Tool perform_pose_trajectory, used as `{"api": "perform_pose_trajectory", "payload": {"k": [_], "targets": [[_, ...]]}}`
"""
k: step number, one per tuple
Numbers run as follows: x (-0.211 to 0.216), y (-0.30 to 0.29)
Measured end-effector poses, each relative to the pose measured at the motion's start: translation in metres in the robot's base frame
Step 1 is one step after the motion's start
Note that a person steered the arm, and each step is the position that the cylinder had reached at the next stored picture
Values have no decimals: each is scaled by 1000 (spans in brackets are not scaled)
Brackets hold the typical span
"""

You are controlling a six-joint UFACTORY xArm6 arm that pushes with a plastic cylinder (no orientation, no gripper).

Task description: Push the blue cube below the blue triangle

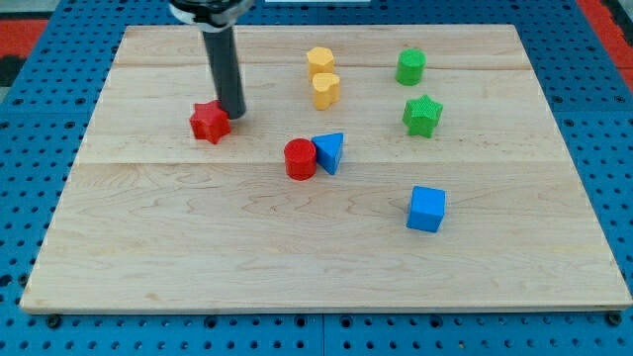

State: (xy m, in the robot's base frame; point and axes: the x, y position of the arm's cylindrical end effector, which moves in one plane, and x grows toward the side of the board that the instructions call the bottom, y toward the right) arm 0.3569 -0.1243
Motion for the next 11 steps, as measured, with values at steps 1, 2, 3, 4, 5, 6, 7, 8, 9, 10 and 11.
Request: {"api": "perform_pose_trajectory", "payload": {"k": [1,2,3,4,5,6,7,8,9,10,11], "targets": [[-22,-44],[14,-55],[63,12],[72,34],[135,43],[216,173],[229,240],[185,227],[153,208],[165,247],[186,316]]}}
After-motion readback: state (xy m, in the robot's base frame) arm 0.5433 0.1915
